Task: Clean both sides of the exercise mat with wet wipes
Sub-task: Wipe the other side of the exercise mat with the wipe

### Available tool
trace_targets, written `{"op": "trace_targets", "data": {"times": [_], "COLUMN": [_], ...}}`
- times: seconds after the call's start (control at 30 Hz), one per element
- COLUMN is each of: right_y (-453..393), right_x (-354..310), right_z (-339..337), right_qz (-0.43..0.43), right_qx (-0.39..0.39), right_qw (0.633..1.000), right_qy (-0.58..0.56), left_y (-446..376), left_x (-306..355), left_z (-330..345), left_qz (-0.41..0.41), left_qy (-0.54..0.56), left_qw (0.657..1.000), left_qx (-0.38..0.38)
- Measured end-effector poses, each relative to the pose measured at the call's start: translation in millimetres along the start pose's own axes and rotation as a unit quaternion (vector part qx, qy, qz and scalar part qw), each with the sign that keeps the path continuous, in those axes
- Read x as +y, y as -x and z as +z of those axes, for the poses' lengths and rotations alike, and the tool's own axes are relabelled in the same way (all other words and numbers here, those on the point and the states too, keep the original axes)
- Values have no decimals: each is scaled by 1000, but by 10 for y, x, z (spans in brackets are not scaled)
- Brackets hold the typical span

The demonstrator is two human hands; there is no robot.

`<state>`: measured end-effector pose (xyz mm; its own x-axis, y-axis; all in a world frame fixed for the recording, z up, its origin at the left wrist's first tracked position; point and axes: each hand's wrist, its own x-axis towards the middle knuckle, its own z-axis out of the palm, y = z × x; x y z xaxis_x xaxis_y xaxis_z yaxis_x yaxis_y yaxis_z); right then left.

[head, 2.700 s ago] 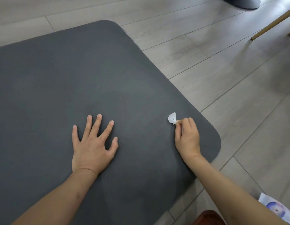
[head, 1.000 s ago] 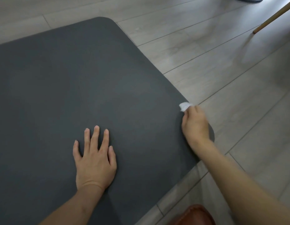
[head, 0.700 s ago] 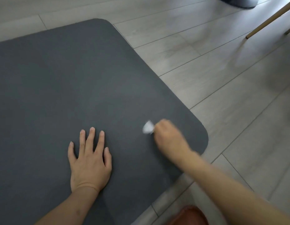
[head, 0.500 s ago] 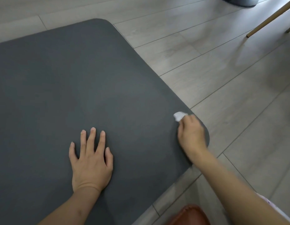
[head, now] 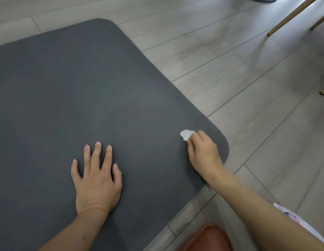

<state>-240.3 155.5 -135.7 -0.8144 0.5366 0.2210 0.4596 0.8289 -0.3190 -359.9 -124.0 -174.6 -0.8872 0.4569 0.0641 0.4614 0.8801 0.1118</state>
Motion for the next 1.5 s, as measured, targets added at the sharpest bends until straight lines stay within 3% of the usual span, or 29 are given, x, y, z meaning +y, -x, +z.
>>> {"op": "trace_targets", "data": {"times": [0.07, 0.13, 0.17, 0.23, 0.3, 0.37, 0.43, 0.47, 0.53, 0.6, 0.67, 0.77, 0.87, 1.03, 1.17, 1.33, 1.5], "right_y": [454, 692, 625, 250, -193, -350, -136, 59, 476, 722, 555, -70, -236, 606, -22, -1208, -433], "right_x": [-463, -717, -668, -356, 152, 548, 557, 429, 61, -190, -92, 398, 707, 654, 574, 302, 668], "right_z": [2, 34, 50, 84, 17, -103, -150, -152, -187, -203, -163, -74, -133, -344, -121, 245, -10], "right_qz": [-142, -282, -313, -259, -100, 33, 90, 69, -59, -202, -249, -110, 22, 65, 55, 69, 68], "right_qx": [-79, -171, -183, -128, -49, -1, 13, 1, -78, -182, -176, -62, 2, -29, -10, -47, -27], "right_qw": [983, 940, 930, 957, 993, 998, 994, 997, 994, 958, 951, 992, 999, 996, 997, 994, 994], "right_qy": [-86, -83, -65, -25, 30, 58, 56, 35, -56, -89, -50, 13, 41, 51, 55, 66, 75], "left_y": [-6, 0, 2, 6, 0, -8, 1, 0, -5, -1, -5, -8, -7, 5, -11, 5, 2], "left_x": [7, 2, -6, -3, 9, 13, 9, 6, 11, 14, 14, 13, 16, 20, 34, 9, 34], "left_z": [1, 2, 1, -13, -24, -24, -25, -28, -39, -44, -45, -39, -32, -39, -49, -43, -51], "left_qz": [0, 2, 3, 2, 3, 4, 5, 5, 1, 1, 2, 2, 3, 0, -4, 2, -3], "left_qy": [-3, -4, -4, -3, -3, -5, -5, -5, -3, -1, 1, 2, 7, 9, 13, 11, 13], "left_qw": [1000, 1000, 1000, 1000, 1000, 1000, 1000, 1000, 1000, 1000, 1000, 1000, 1000, 1000, 1000, 1000, 1000], "left_qx": [-4, -5, -5, -5, -5, -7, -7, -7, -11, -13, -13, -10, -7, -7, -9, -3, -4]}}
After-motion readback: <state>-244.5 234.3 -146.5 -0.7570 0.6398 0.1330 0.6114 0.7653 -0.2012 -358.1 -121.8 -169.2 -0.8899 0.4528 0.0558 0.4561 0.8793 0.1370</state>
